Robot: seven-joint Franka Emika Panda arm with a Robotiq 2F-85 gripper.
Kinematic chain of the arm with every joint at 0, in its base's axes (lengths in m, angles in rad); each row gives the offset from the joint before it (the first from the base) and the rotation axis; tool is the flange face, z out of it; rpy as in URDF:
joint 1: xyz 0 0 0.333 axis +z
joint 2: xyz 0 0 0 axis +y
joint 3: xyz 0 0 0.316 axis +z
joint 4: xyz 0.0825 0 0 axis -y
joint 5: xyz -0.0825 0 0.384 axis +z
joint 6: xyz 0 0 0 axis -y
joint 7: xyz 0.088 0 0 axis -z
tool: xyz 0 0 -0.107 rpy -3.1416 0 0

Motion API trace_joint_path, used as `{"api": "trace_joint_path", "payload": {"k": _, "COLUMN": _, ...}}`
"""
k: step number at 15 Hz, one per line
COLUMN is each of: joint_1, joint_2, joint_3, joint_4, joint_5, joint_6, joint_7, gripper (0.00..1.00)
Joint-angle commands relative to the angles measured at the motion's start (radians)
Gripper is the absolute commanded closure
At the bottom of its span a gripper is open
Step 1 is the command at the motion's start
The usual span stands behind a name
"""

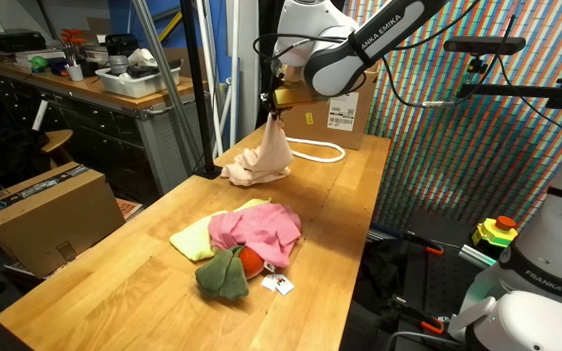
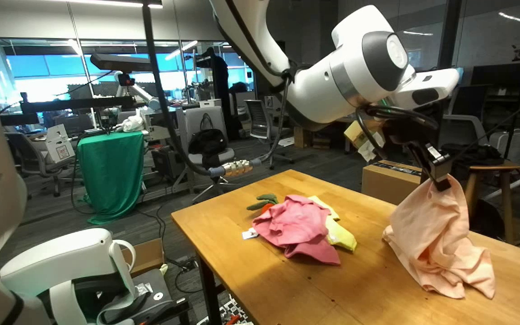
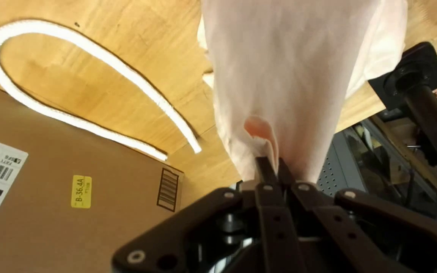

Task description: Separate the objects on the heap

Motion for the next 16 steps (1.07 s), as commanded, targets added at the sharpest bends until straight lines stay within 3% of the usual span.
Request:
{"api": "trace_joint_path", "payload": {"k": 1, "joint_1": -0.002, "joint_2": 0.039, "joint_3": -0.002, "joint_4": 0.0, "joint_5": 0.129, "joint_6": 0.083, "joint_7": -0.135, "gripper": 0.97}}
{"api": "trace_joint_path", "payload": {"k": 6, "joint_1": 0.008, "joint_2": 0.11, "joint_3": -0.005, "joint_4": 0.013, "joint_5": 0.316, "joint_6": 0.166, "joint_7": -0.291, "gripper": 0.97}}
{"api": "trace_joint_path", "payload": {"k": 14, "joint_1": 0.053, "joint_2": 0.271, "joint_3": -0.069, "joint_4": 0.131, "joint_5": 0.45, "joint_6": 0.17, "joint_7": -0.322, "gripper": 0.98}}
{"api": "trace_joint_path", "payload": {"k": 15, "joint_1": 0.055, "joint_2": 0.285, "joint_3": -0.073, "joint_4": 0.143, "joint_5": 0.462, "joint_6": 0.165, "joint_7": -0.331, "gripper": 0.93}}
{"api": "trace_joint_path", "payload": {"k": 16, "joint_1": 0.064, "joint_2": 0.297, "joint_3": -0.087, "joint_4": 0.154, "joint_5": 0.466, "joint_6": 0.162, "joint_7": -0.325, "gripper": 0.7}}
